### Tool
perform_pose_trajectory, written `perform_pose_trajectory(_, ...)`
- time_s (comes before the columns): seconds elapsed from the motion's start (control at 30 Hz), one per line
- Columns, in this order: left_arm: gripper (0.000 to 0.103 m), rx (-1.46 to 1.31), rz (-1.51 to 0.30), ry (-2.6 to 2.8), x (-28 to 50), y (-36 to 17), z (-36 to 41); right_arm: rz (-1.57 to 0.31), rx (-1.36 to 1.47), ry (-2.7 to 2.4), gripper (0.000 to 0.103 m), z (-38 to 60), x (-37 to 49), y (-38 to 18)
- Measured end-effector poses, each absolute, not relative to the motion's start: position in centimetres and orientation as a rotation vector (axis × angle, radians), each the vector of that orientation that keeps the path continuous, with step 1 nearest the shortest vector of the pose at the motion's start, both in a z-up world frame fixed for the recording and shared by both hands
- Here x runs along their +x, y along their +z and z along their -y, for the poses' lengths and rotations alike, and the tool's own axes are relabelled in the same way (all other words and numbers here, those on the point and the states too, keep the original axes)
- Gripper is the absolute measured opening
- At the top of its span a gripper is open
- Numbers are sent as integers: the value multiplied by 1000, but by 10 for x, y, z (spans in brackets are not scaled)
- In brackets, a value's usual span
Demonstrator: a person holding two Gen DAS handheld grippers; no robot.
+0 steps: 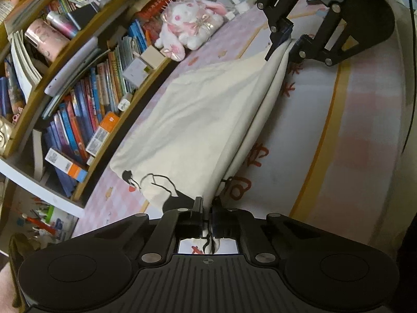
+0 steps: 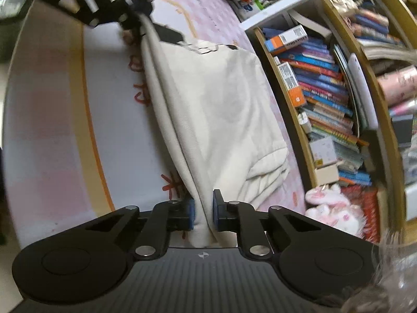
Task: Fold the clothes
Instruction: 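Lift the shirt bundle with both grippers and fold it over in half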
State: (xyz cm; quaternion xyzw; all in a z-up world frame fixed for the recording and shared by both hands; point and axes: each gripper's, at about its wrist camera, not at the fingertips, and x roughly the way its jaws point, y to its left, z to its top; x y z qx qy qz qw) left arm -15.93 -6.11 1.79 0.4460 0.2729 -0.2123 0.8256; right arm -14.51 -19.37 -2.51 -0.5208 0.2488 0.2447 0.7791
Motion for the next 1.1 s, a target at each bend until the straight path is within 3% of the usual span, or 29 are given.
perform_pose_trajectory(0.7, 5, 915, -634, -458, -238, 65, 83, -636, -975, 742, 12, 232, -225, 30)
perform_pose_trajectory(1.1, 7, 788, -465, -270, -179, 125, 83, -478, -900, 631, 12, 239, -187, 99)
